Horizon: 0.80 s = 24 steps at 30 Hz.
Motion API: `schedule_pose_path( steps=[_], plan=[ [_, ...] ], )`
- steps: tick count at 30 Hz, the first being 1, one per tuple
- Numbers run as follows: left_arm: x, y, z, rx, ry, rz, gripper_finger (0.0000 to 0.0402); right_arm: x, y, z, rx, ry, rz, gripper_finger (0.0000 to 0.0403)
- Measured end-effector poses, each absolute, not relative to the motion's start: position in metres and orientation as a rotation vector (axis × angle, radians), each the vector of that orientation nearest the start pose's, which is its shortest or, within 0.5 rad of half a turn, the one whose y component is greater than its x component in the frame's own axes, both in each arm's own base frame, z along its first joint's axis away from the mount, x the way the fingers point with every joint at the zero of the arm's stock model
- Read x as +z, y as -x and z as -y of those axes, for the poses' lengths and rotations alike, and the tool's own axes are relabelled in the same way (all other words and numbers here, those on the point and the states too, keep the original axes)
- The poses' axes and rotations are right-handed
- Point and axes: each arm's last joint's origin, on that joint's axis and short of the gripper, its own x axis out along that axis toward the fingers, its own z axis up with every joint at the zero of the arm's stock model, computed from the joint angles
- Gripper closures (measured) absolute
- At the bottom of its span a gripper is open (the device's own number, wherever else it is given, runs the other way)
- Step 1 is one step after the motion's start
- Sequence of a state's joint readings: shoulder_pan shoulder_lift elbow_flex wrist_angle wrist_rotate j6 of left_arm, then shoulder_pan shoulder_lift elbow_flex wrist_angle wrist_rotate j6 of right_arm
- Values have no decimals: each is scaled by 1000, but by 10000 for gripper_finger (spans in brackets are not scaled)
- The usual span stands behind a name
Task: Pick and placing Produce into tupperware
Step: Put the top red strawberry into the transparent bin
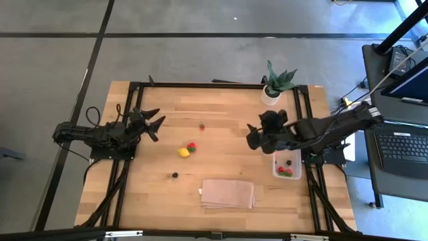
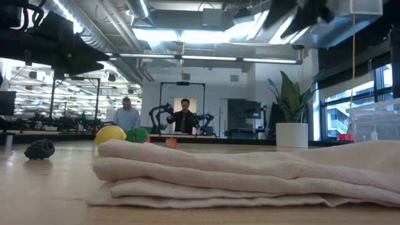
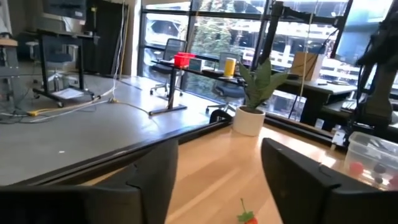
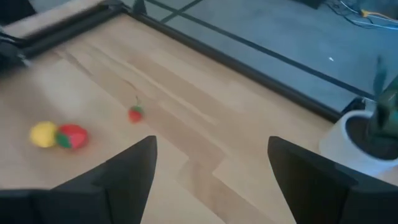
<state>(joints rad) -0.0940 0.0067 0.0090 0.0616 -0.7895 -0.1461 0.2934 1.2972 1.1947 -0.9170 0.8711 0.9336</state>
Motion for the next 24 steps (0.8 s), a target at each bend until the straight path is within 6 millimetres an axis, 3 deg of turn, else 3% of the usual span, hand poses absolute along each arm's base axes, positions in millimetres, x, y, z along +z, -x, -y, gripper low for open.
schedule_pose_path(
  steps=[6,11,16,24],
  plan=[
    [171,-90,-12,687,226,131,135,264,-249,-33,-859,-314,-527,96],
    [172,-90,-12,678,303,159,136,241,-256,-10,-791,-408,-540,96],
    [172,-91,-11,635,322,161,144,236,-263,21,-745,-407,-499,96],
    [172,-93,-9,545,326,151,156,247,-267,68,-565,-254,-470,95]
  ],
)
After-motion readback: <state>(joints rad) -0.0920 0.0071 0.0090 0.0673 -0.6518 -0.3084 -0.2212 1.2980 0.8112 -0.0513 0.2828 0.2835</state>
